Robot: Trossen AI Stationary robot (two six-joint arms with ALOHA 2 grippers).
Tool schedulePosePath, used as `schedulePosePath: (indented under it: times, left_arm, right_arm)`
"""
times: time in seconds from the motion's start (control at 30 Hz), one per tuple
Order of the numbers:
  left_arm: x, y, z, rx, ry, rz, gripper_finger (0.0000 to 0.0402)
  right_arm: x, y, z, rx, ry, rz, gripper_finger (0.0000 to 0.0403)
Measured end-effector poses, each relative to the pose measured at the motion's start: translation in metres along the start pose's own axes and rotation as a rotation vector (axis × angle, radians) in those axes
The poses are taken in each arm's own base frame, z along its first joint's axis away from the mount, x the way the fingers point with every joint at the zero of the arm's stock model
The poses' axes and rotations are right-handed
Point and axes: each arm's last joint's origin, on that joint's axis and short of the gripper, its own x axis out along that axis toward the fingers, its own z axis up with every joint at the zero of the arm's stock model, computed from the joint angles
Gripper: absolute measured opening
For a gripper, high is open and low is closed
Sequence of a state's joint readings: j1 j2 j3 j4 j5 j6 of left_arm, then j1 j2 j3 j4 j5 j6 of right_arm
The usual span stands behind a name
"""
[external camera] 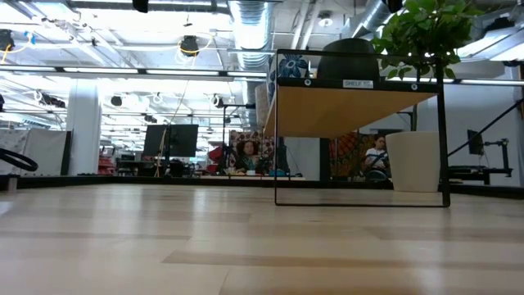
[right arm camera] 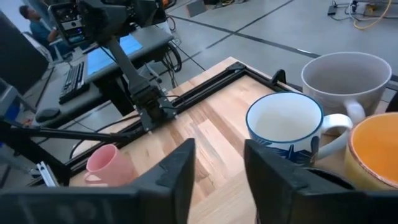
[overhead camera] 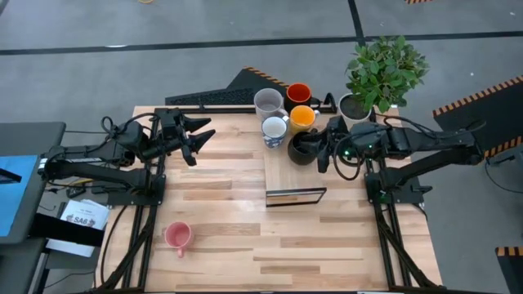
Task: Place coffee mugs
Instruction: Put the pink mug on the shelf
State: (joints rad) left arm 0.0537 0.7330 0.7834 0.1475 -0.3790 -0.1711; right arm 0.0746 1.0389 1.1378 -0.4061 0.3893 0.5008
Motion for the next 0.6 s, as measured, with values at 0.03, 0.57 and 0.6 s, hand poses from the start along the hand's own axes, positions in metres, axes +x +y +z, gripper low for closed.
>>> schedulePosePath:
  times: [0.03,0.57,0.6]
  left_arm:
    - [0.0,0.0,0.0,0.0,0.0,0.0,0.0206]
    - [0.0,0.0,0.0,-0.002,0.0,0.0,0.0206]
    - [0.0,0.0,0.0,-0.002,0.0,-0.001,0.0206]
  right_arm:
    - [0.0,0.0,0.0,-0.009,0.001,0.001,0.017]
    - [-0.0001,0.0002,-0.0002,-0.031,0.002,0.002,0.0228]
    - [-0.0001,0.0002,-0.0002,-0.037,0.001,0.001,0.0228]
